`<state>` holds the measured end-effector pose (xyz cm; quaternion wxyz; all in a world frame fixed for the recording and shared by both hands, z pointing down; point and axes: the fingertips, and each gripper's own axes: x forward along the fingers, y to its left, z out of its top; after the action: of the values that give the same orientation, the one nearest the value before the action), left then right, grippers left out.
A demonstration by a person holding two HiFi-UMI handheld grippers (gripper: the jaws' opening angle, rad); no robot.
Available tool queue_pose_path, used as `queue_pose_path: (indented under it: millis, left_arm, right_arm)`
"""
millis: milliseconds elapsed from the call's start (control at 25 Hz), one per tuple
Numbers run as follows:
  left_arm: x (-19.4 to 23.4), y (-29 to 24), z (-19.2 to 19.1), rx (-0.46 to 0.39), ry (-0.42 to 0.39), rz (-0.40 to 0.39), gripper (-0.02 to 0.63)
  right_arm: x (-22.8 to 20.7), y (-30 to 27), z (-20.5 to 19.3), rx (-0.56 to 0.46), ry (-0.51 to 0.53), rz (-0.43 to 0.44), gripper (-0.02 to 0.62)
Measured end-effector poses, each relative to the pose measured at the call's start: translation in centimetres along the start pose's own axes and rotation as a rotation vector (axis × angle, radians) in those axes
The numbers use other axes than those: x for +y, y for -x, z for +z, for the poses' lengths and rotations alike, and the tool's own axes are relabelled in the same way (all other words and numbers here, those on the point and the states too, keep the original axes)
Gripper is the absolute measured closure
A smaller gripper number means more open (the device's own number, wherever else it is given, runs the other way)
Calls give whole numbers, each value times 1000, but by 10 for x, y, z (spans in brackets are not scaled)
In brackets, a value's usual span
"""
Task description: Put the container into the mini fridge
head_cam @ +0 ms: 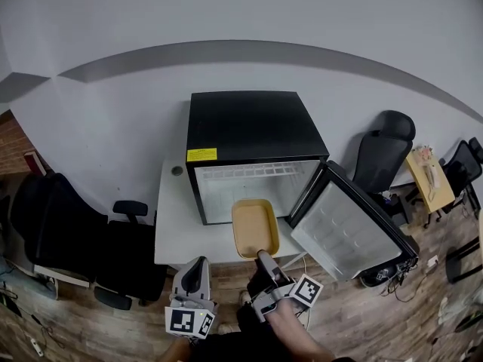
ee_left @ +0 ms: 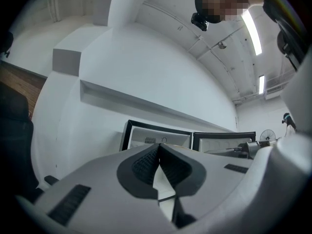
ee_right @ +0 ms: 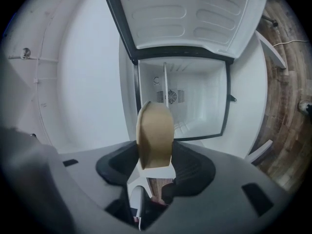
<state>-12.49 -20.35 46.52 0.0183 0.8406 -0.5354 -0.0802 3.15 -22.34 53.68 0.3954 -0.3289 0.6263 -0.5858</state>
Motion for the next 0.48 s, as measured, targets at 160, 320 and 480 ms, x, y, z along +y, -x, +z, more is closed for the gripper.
queue_pose_path:
  millis: [160, 320, 480]
  left_arm:
    - [6, -31, 3, -9, -5, 10, 598]
    - [10, -55, 0, -4, -7, 17, 598]
    - [14, -74, -2, 0, 1, 32, 598]
  right_arm:
    - [0, -32, 26, 5, 6, 5, 377]
    - [1, -61, 50, 7, 22, 13, 377]
    - [-3, -83, 66, 13, 25, 2, 377]
